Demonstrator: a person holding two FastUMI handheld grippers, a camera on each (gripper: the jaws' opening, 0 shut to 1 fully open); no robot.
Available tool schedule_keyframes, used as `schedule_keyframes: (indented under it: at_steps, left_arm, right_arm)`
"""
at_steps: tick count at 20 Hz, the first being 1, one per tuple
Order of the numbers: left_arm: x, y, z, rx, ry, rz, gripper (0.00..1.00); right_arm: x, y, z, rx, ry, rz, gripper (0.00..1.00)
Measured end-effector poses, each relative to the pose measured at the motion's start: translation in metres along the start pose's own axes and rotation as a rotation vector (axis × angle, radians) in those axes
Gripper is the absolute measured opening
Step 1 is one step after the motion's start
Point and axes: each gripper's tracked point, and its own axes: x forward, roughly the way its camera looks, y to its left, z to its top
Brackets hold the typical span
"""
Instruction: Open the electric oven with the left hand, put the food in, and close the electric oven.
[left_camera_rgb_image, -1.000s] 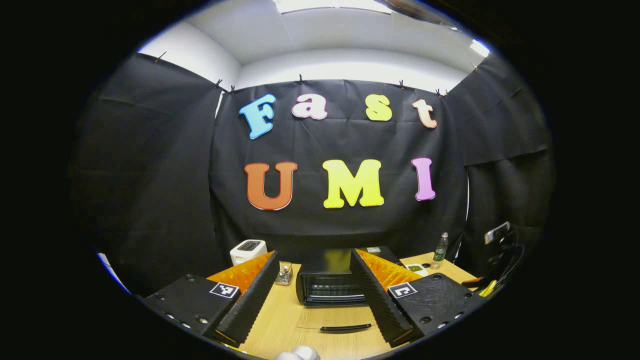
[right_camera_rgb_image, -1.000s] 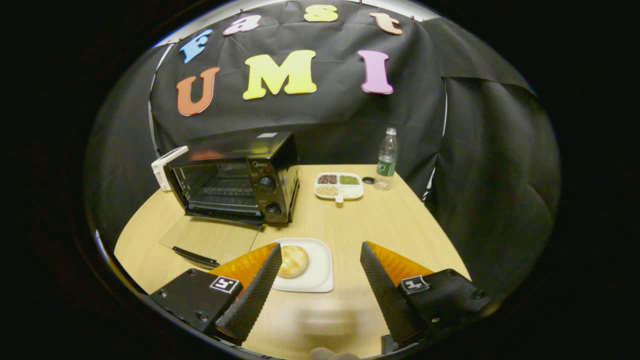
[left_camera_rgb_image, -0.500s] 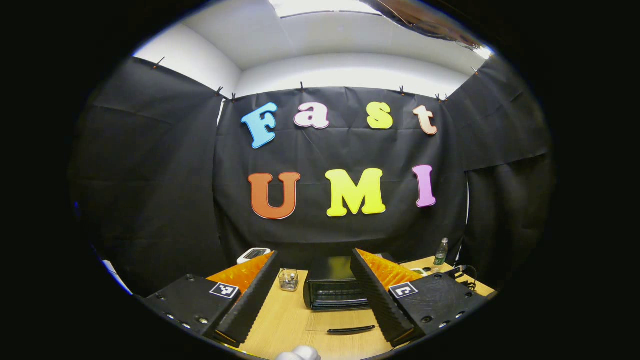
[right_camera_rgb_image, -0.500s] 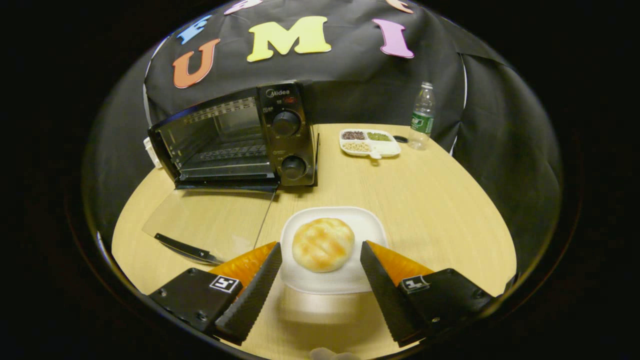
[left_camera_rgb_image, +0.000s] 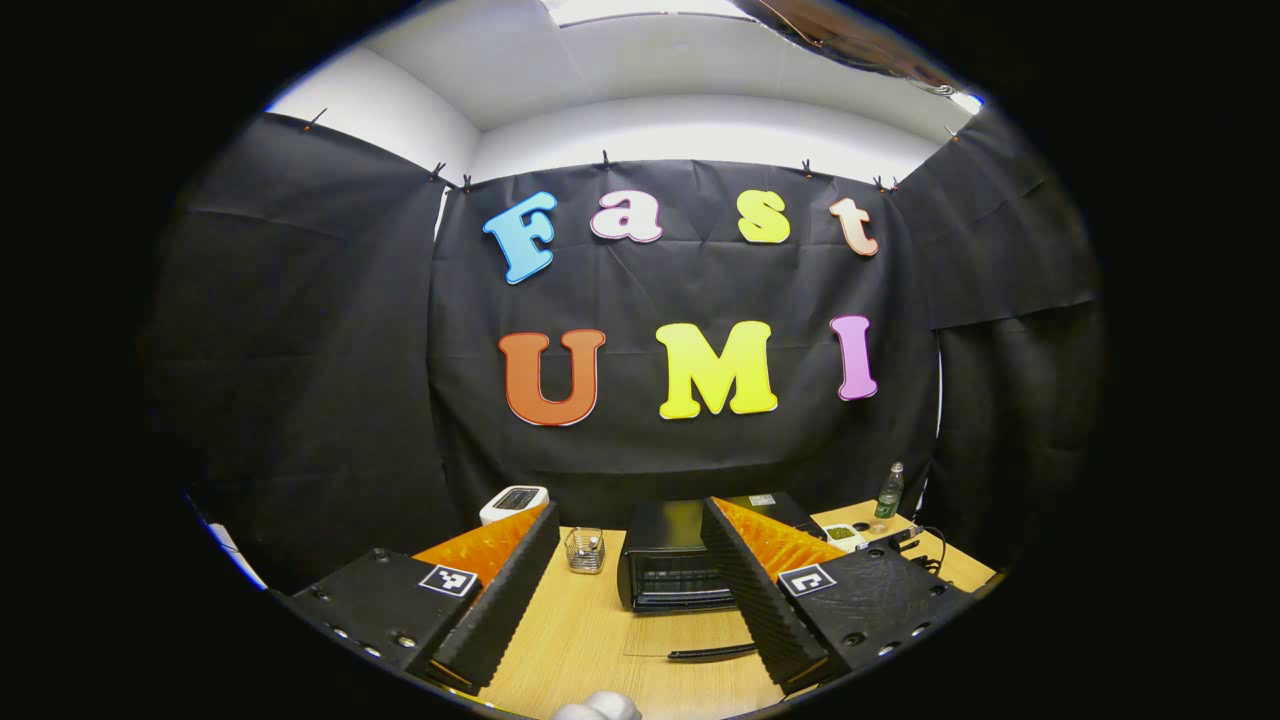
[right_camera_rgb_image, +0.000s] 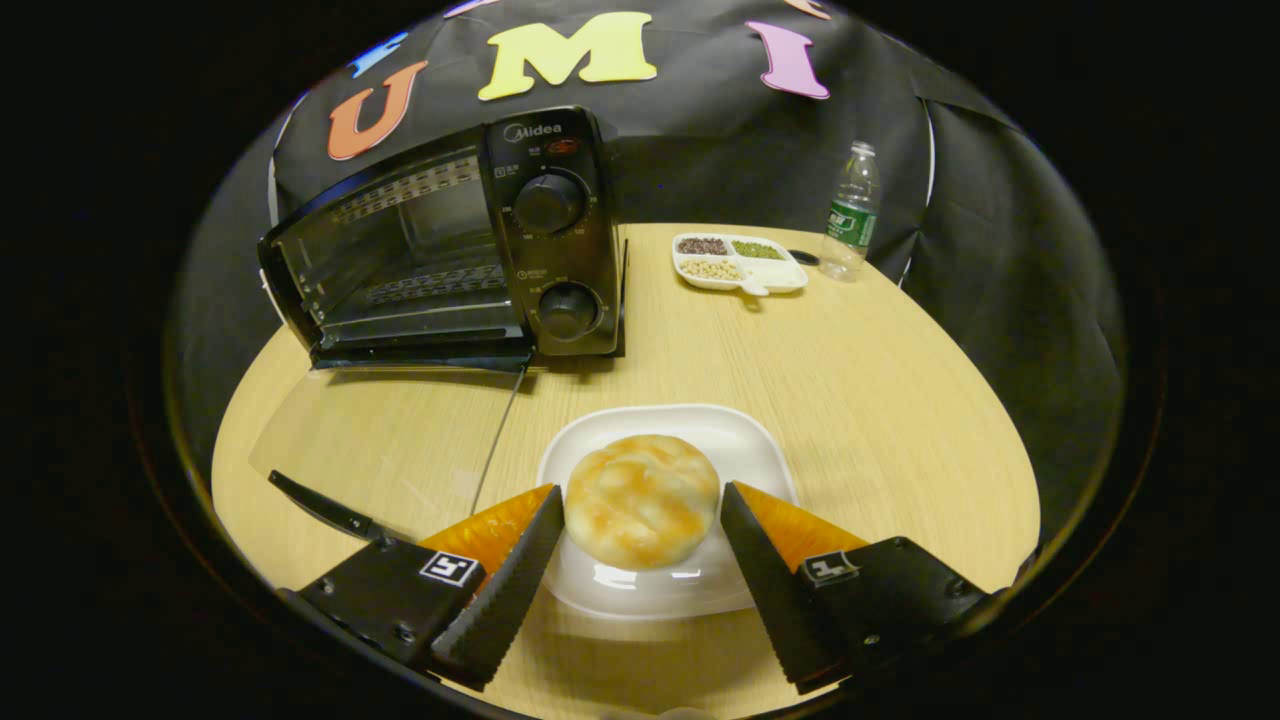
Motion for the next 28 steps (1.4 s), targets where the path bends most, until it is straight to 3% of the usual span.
schedule_keyframes:
  at_steps: [3, 7, 8, 9, 11, 13, 18, 20, 28]
  left_arm:
    - [-0.001, 0.002, -0.002, 0.000, 0.007, -0.003, 0.84]
    - [0.000, 0.002, -0.005, 0.003, 0.014, -0.004, 0.84]
    - [0.001, 0.003, -0.007, 0.003, 0.015, -0.002, 0.93]
    - [0.001, 0.003, -0.006, 0.002, 0.017, -0.001, 0.84]
    - [-0.001, 0.007, -0.008, 0.002, 0.020, 0.002, 0.84]
    - [-0.002, 0.009, -0.009, 0.002, 0.021, 0.006, 0.84]
    - [-0.010, 0.023, -0.016, 0.006, 0.032, 0.025, 0.84]
    - [-0.012, 0.028, -0.018, 0.007, 0.037, 0.031, 0.84]
    - [-0.024, 0.037, -0.016, 0.023, 0.021, 0.031, 0.84]
  right_arm:
    - [0.000, 0.004, -0.003, 0.010, 0.014, 0.000, 0.95]
    - [0.000, 0.006, -0.001, 0.009, 0.010, 0.005, 0.72]
    - [0.000, 0.007, -0.002, 0.013, 0.015, 0.013, 0.69]
    - [-0.002, 0.008, -0.002, 0.018, 0.014, 0.021, 0.68]
    - [-0.011, 0.013, 0.006, 0.017, -0.005, 0.040, 0.67]
    - [-0.030, 0.030, 0.024, 0.075, -0.027, 0.110, 0.68]
    - [-0.069, 0.109, 0.089, 0.405, -0.081, 0.349, 0.67]
    - [-0.072, 0.135, 0.108, 0.478, -0.097, 0.401, 0.67]
    - [-0.022, 0.197, 0.125, 0.535, -0.119, 0.377, 0.66]
